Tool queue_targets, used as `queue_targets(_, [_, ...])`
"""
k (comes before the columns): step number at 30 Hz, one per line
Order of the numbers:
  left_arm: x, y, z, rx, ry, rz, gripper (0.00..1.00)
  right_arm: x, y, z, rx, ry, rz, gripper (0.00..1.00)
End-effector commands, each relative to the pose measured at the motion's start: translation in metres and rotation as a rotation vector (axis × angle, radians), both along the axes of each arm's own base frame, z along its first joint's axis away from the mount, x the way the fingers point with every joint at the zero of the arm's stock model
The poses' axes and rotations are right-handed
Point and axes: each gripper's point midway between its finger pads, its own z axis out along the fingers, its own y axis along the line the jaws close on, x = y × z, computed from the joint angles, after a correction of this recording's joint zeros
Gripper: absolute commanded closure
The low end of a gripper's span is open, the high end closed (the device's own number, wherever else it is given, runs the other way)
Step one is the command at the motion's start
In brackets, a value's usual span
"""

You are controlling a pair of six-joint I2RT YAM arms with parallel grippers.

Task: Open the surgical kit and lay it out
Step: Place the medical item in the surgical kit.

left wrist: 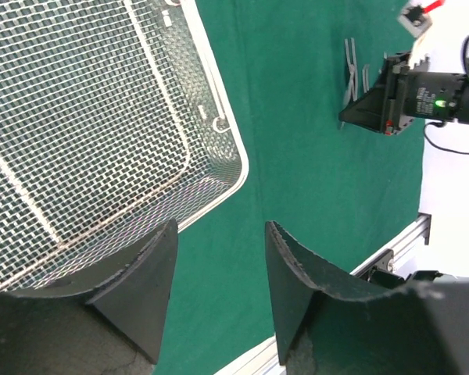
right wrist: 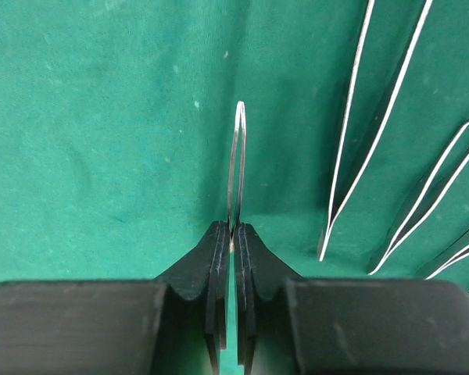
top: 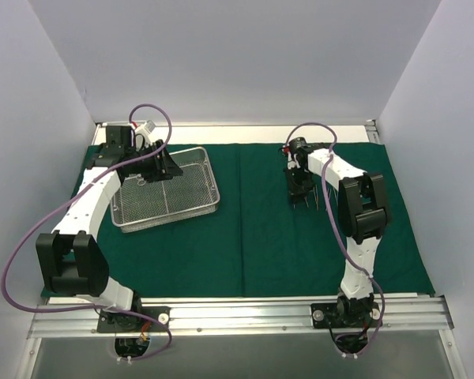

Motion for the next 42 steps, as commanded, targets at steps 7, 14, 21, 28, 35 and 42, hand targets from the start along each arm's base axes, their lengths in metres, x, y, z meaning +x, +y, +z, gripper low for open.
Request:
queue_targets(7, [0.006, 0.032, -0.002, 0.117, 0.062, 0.126, 0.4, 0.002, -0.001, -0.01, -0.021, 0.016, 0.011, 0.92])
queue_targets(14, [0.009, 0.058, -0.015, 0.247, 0.114, 0.165, 0.4, 0.002, 0.001, -0.009, -0.008, 0.014, 0.015, 0.77])
queue_targets(21, [0.015, 0.072, -0.024, 0.303, 0.16, 0.205, 0.4, 0.014, 0.005, 0.021, 0.009, -0.053, 0.018, 0.68])
queue_targets(28, [0.027, 0.087, -0.041, 0.391, 0.202, 0.231, 0.4, 0.023, 0.015, 0.086, 0.084, -0.168, 0.002, 0.53])
queue_targets(35, [0.04, 0.111, -0.059, 0.546, 0.229, 0.176, 0.39, 0.024, 0.023, 0.141, 0.154, -0.286, 0.009, 0.53])
queue_targets(42, [0.068, 0.123, -0.079, 0.642, 0.156, 0.101, 0.42, 0.015, 0.033, 0.139, 0.224, -0.315, 0.055, 0.53])
